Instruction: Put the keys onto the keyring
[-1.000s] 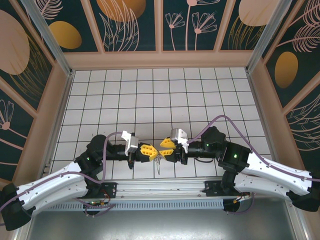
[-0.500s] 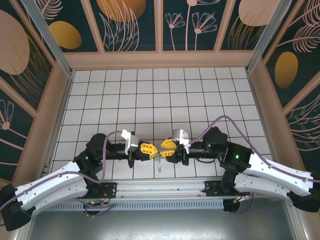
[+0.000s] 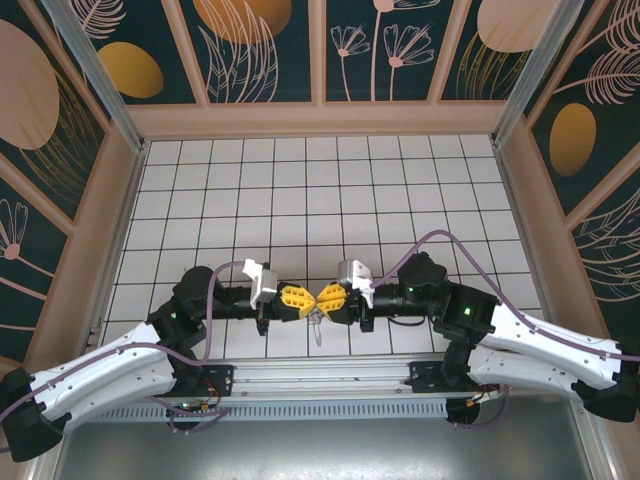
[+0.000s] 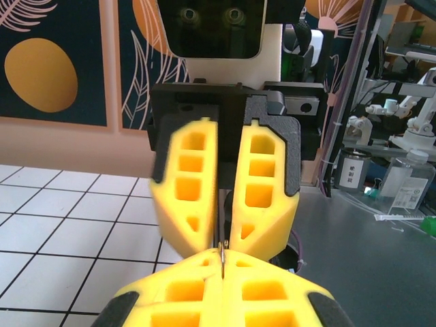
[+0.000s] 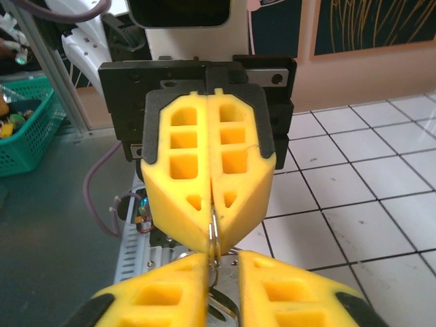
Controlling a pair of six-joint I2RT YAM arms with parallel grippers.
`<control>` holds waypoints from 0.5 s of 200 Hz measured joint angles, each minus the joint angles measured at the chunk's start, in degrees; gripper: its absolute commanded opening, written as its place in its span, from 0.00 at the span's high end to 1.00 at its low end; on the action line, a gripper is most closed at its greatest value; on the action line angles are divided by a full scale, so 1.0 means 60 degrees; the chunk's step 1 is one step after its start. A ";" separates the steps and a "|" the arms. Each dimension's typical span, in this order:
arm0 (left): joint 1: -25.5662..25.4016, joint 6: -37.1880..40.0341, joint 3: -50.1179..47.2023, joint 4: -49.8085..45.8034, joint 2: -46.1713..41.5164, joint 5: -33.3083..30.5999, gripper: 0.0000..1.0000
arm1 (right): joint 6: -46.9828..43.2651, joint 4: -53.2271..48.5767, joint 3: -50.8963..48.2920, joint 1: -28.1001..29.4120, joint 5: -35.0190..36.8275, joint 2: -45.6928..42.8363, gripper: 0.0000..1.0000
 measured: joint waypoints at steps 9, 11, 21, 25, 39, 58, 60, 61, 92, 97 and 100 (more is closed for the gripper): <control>0.0000 0.0000 0.0000 -0.0004 0.0018 0.0007 1.00 | 0.0087 -0.0022 0.0000 -0.0004 -0.0033 0.0004 0.98; 0.0000 0.0000 0.0000 -0.0011 0.0018 0.0004 1.00 | 0.0087 -0.0036 0.0000 -0.0004 -0.0040 0.0004 0.99; 0.0007 0.0000 0.0000 -0.0007 0.0036 0.0000 1.00 | 0.0120 -0.0044 -0.0004 -0.0025 -0.0047 0.0004 1.00; 0.0007 0.0000 0.0000 -0.0011 0.0040 -0.0004 1.00 | 0.0076 -0.0058 -0.0004 -0.0033 -0.0051 0.0004 1.00; 0.0007 0.0025 0.0000 -0.0033 0.0055 0.0004 1.00 | 0.0098 -0.0080 -0.0004 -0.0051 -0.0073 -0.0004 1.00; 0.0007 0.0113 0.0036 -0.0106 0.0091 0.0004 1.00 | 0.0098 -0.0109 -0.0018 -0.0058 -0.0076 -0.0047 1.00; 0.0007 0.0142 0.0058 -0.0157 0.0095 0.0004 1.00 | 0.0095 -0.0109 -0.0025 -0.0058 -0.0073 -0.0058 1.00; 0.0007 0.0146 0.0066 -0.0171 0.0098 0.0007 1.00 | 0.0098 -0.0113 -0.0029 -0.0058 -0.0073 -0.0062 1.00; -0.0007 0.0386 0.0583 -0.1056 0.0200 -0.0084 0.92 | 0.0058 -0.0175 -0.0058 -0.0058 0.0004 -0.0204 1.00; -0.0015 0.0430 0.0674 -0.1228 0.0208 -0.0124 0.90 | 0.0051 -0.0171 -0.0055 -0.0055 0.0025 -0.0219 1.00; -0.0018 0.0484 0.0739 -0.1341 0.0208 -0.0168 0.89 | 0.0022 -0.0171 -0.0055 -0.0055 0.0047 -0.0229 1.00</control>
